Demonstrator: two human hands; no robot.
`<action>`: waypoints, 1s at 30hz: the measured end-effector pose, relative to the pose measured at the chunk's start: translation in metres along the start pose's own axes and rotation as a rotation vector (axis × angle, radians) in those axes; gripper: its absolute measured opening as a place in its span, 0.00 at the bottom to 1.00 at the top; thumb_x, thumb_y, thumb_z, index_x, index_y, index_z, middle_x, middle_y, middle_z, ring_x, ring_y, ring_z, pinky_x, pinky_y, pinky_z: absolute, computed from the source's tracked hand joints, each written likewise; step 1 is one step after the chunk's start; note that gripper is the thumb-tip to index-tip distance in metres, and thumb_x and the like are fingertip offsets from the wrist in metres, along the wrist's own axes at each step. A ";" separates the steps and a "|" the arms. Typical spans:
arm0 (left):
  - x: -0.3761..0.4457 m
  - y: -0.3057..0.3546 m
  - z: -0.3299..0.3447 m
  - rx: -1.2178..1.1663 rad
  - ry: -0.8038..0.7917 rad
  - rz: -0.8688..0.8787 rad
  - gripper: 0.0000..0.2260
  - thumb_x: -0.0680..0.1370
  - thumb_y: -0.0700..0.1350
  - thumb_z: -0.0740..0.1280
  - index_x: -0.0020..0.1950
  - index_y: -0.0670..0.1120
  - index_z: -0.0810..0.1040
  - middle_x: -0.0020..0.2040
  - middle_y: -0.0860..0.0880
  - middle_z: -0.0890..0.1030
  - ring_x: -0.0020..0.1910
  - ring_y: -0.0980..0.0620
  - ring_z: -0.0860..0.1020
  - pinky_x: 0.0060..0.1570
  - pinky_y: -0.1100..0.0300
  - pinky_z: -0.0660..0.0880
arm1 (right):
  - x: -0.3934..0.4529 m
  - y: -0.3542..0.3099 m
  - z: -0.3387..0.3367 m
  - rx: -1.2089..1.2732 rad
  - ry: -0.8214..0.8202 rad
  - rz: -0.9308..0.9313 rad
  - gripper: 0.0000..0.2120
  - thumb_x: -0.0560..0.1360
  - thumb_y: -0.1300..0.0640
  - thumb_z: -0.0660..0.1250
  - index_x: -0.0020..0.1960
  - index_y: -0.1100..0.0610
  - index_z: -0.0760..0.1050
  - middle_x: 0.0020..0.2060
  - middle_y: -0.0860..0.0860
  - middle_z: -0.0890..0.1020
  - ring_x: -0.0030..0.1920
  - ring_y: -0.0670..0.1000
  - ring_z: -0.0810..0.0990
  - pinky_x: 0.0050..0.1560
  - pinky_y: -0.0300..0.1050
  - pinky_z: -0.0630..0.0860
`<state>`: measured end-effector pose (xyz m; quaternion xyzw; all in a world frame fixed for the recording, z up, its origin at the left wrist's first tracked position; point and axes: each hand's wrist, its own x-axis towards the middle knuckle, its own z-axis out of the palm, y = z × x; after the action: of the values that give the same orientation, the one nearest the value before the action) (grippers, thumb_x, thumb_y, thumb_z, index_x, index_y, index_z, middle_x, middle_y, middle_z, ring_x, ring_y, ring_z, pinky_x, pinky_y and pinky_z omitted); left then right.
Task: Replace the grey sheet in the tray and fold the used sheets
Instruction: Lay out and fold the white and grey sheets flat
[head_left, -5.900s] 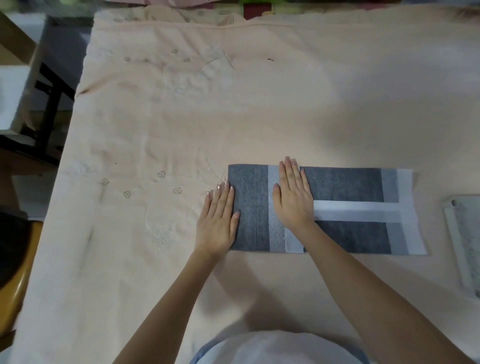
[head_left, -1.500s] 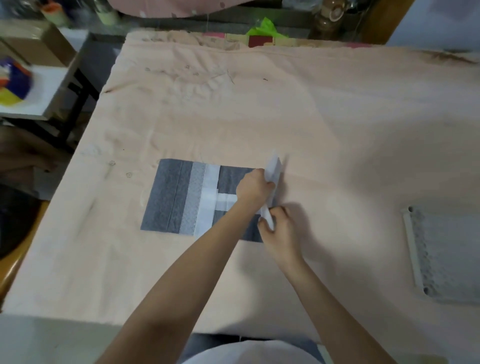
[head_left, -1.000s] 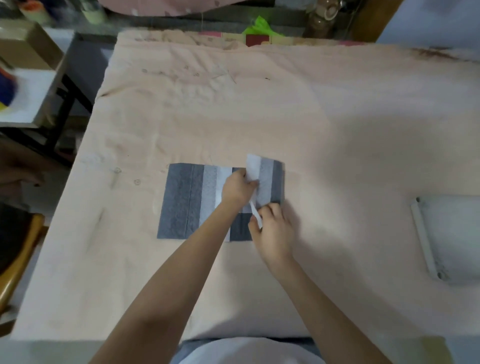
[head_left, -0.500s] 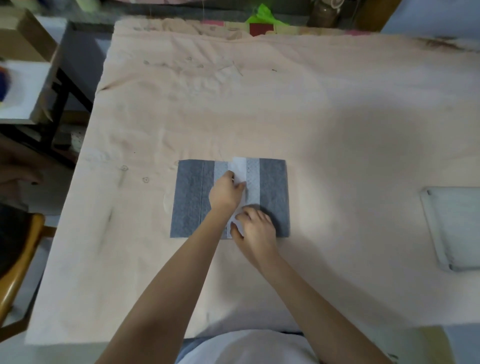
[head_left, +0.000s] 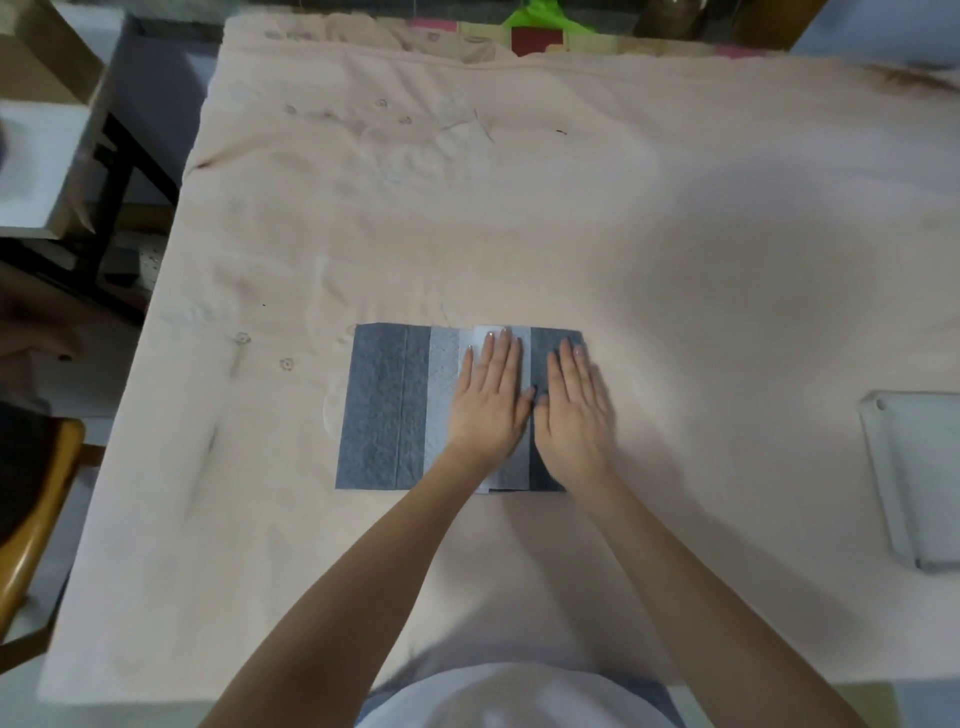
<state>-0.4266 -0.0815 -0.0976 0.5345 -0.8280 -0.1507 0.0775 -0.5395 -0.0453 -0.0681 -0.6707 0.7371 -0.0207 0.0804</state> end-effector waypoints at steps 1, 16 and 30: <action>0.000 0.001 0.003 0.034 -0.042 -0.014 0.27 0.82 0.54 0.43 0.77 0.41 0.45 0.77 0.45 0.42 0.77 0.47 0.42 0.73 0.53 0.32 | 0.007 0.002 0.003 -0.037 -0.033 0.005 0.26 0.82 0.53 0.48 0.77 0.62 0.49 0.77 0.57 0.50 0.77 0.54 0.46 0.76 0.48 0.39; -0.004 -0.003 0.020 0.045 0.013 -0.009 0.26 0.80 0.46 0.57 0.74 0.36 0.57 0.75 0.39 0.59 0.75 0.41 0.57 0.73 0.45 0.54 | 0.040 -0.006 0.031 0.087 -0.073 -0.137 0.25 0.82 0.52 0.42 0.77 0.58 0.46 0.77 0.53 0.49 0.77 0.50 0.44 0.76 0.49 0.43; 0.012 0.010 0.009 0.068 0.040 0.020 0.23 0.82 0.48 0.50 0.73 0.36 0.63 0.74 0.40 0.64 0.74 0.43 0.60 0.74 0.47 0.54 | 0.035 0.043 0.035 -0.023 -0.001 -0.001 0.26 0.82 0.53 0.44 0.77 0.63 0.48 0.77 0.57 0.50 0.77 0.54 0.47 0.76 0.52 0.45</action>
<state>-0.4430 -0.0869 -0.1036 0.5316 -0.8361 -0.1108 0.0773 -0.5794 -0.0733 -0.1115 -0.6719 0.7369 -0.0120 0.0730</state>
